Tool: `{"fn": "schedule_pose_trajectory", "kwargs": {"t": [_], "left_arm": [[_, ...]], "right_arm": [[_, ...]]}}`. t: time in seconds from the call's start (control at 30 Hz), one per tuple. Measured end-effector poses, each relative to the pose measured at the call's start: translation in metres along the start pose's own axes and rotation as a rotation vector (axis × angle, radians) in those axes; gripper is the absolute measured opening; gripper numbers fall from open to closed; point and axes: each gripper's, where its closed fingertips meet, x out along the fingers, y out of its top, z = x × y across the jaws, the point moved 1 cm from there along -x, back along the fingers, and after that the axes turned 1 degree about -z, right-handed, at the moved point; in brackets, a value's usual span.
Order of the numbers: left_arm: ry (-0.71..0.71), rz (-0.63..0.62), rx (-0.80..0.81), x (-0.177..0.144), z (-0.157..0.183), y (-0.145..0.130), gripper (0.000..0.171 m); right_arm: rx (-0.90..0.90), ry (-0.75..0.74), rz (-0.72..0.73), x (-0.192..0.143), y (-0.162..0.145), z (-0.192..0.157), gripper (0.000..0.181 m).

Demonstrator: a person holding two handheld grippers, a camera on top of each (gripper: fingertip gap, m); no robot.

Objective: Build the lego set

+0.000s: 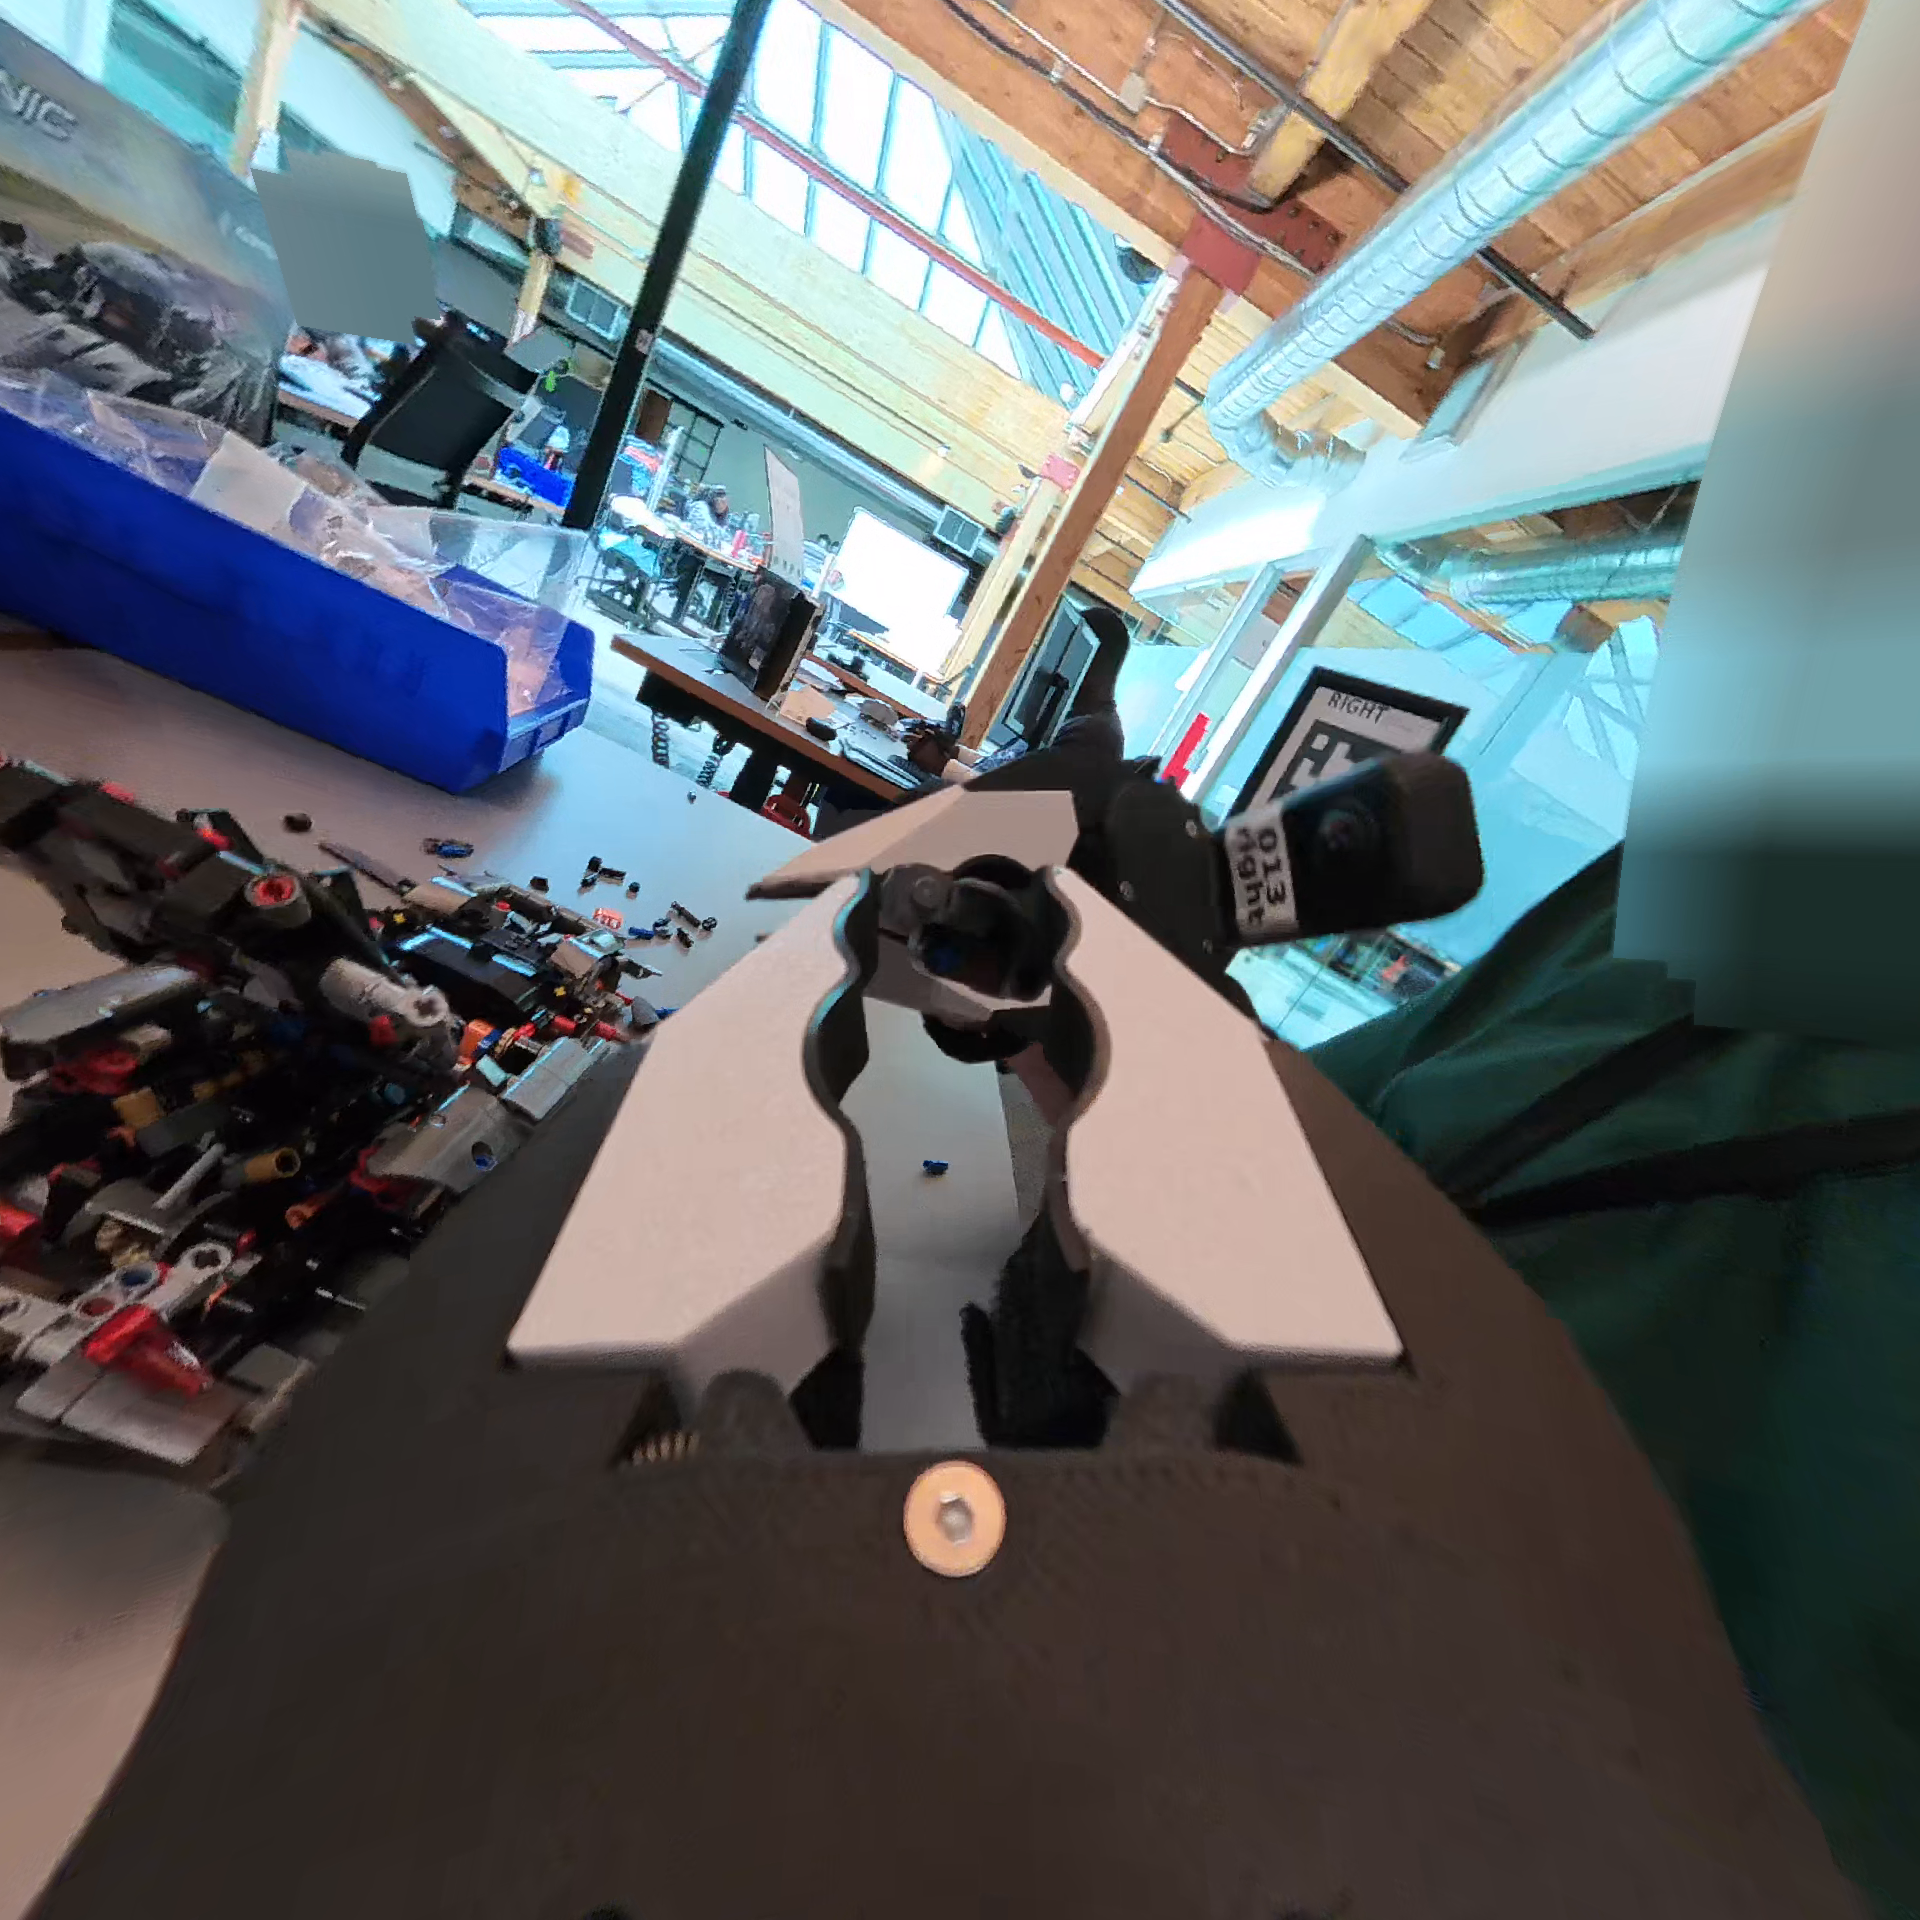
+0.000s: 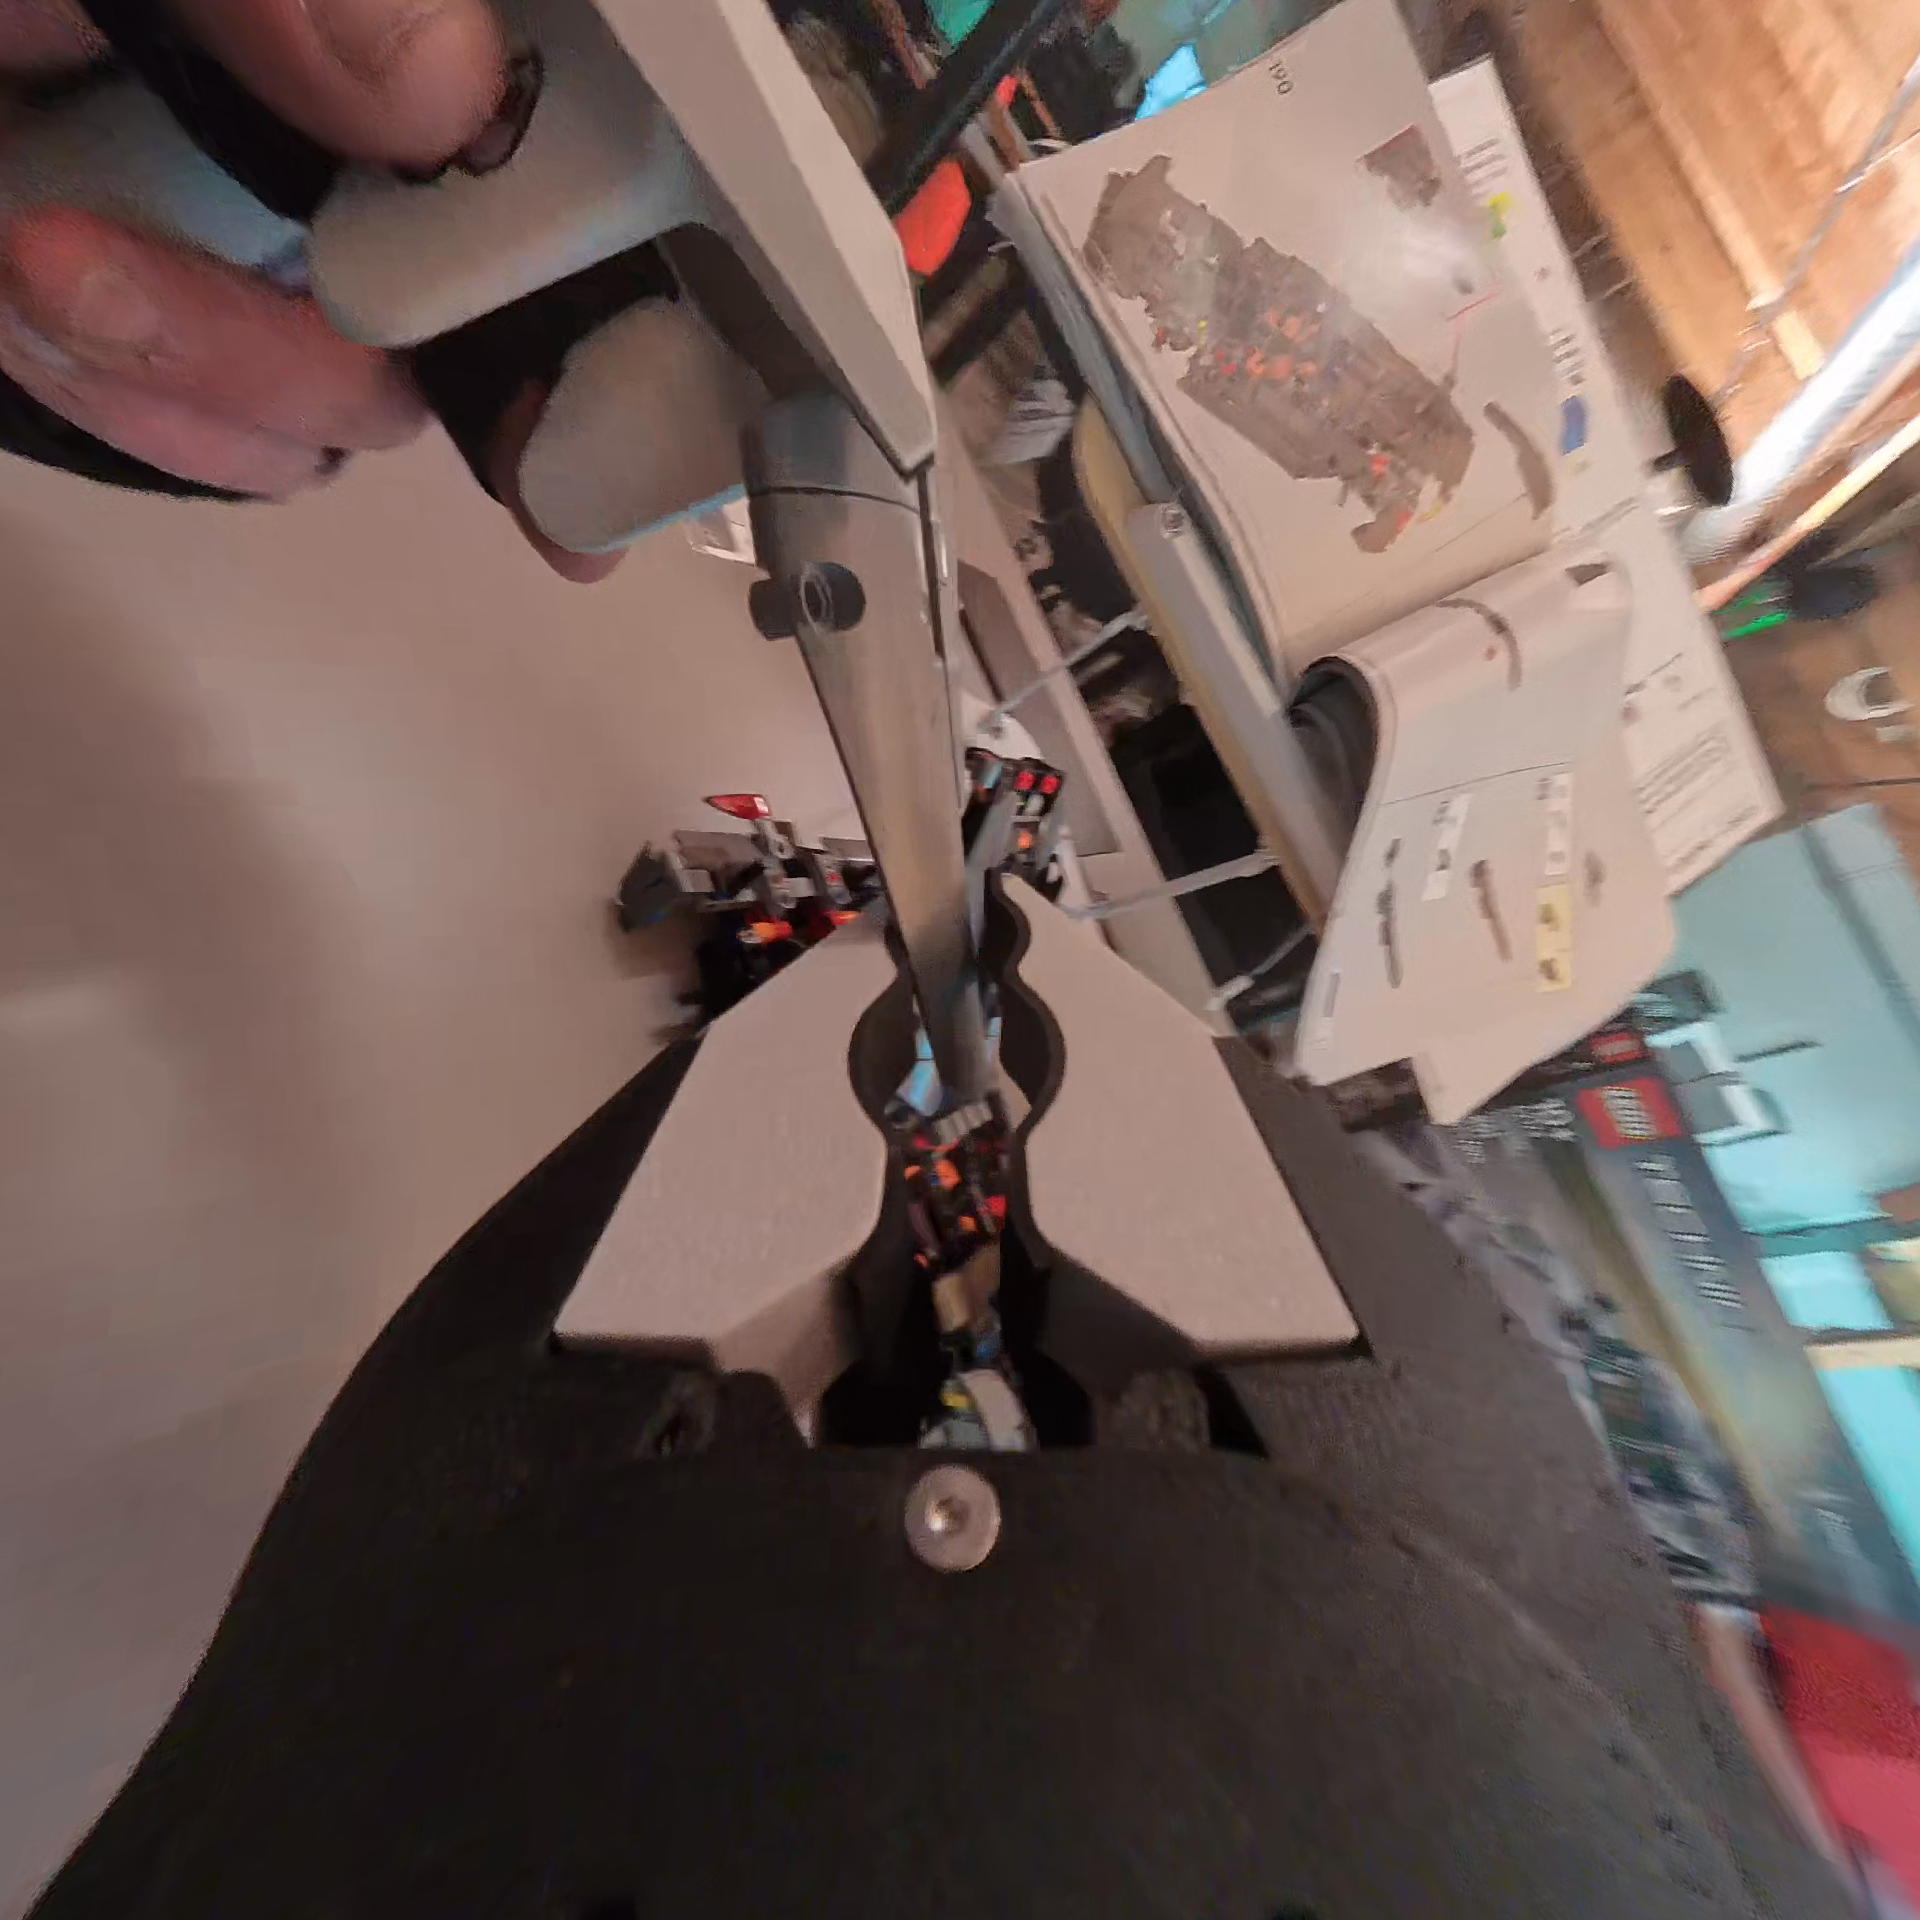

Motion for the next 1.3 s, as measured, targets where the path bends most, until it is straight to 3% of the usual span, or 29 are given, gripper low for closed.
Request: {"fn": "schedule_pose_trajectory", "kwargs": {"t": [0.17,0.4,0.47,0.67,0.77,1.1,1.3], "left_arm": [[-0.036,-0.059,0.152,0.002,0.006,-0.002,0.027],[-0.143,-0.161,0.282,0.003,0.021,-0.001,0.027],[-0.171,-0.195,0.314,0.005,0.025,-0.003,0.027],[-0.261,-0.198,0.374,0.006,0.039,0.004,0.027],[-0.227,-0.197,0.412,0.005,0.035,0.009,0.018],[-0.065,-0.189,0.445,-0.005,0.013,0.019,0.023],[-0.006,-0.170,0.428,-0.009,0.003,0.022,0.022]], "right_arm": [[0.179,0.246,0.065,-0.008,0.003,-0.015,0.023],[0.567,0.727,0.253,-0.032,0.019,-0.030,0.033],[0.664,0.812,0.341,-0.039,0.028,-0.025,0.027],[0.729,0.940,0.367,-0.040,0.034,-0.035,0.009],[0.730,0.961,0.387,-0.041,0.037,-0.037,0.000],[0.621,0.771,0.305,-0.023,0.031,-0.023,0.000],[0.612,0.740,0.270,-0.015,0.024,-0.016,0.000]]}}
